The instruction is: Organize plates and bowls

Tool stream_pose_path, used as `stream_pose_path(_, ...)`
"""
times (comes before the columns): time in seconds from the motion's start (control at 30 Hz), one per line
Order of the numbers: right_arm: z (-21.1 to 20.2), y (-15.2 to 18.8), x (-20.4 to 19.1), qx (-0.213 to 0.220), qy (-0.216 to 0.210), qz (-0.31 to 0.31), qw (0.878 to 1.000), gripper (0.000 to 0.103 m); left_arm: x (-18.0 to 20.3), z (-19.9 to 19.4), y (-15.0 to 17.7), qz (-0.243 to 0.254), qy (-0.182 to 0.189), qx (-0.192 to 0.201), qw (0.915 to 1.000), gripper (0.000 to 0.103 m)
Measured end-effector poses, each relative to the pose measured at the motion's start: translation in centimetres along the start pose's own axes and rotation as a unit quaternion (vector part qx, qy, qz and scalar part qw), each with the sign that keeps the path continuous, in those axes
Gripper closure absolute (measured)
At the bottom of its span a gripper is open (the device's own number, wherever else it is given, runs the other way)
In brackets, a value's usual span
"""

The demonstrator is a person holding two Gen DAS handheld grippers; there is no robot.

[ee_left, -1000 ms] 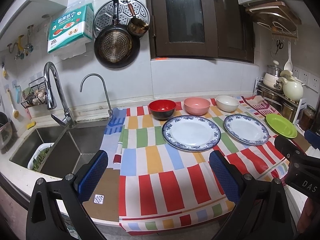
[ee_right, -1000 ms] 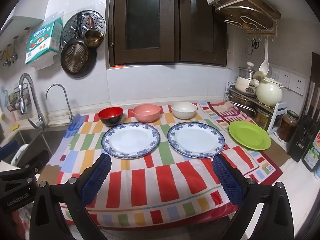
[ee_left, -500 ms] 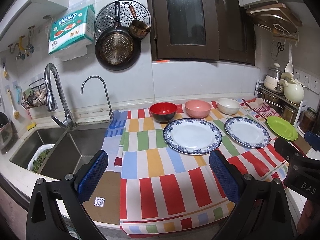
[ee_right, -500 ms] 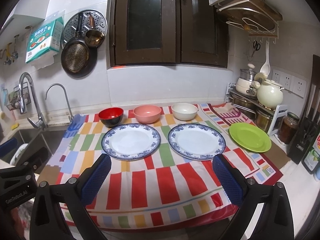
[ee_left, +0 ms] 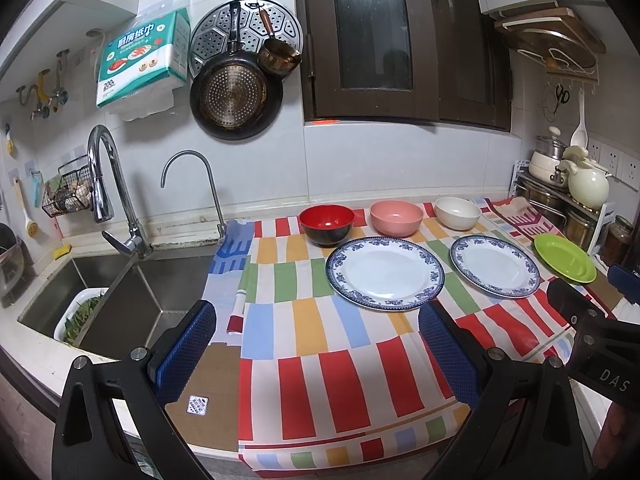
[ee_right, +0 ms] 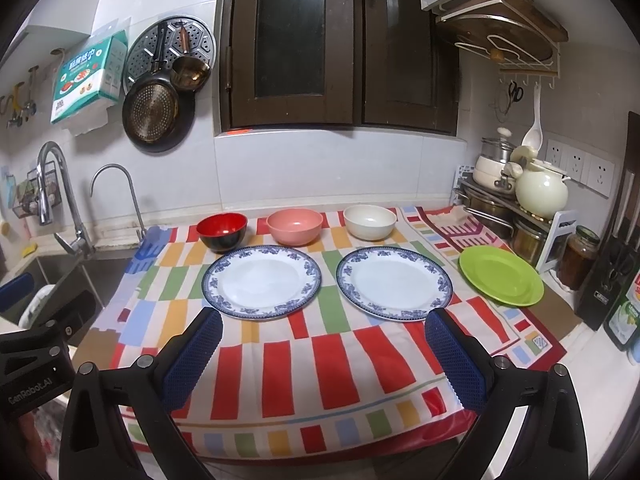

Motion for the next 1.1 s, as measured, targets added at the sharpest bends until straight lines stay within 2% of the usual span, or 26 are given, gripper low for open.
stream_pose_path(0.63,0.6,-0.3,-0.3,-0.006,0.000,0.000,1.000,0.001,-0.9,0.7,-0.5,0.003,0.000,-0.004,1.0000,0.000)
stream_pose_path(1.1,1.5,0.3,-2.9,-0.024,0.021,0.002,0.999,0.001,-3.2,2.8,0.0,0.014,0.005,-0.034,0.9993,0.000)
Point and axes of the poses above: each gripper's, at about its wrist camera, not at the fingertips, and z roughly the way its jaws point, x to its right, y to its underside, the point moved 6 cm from there along z, roughly the way its jaws point, and after that the axes turned 9 degrees about -x, right-handed, at the moved point
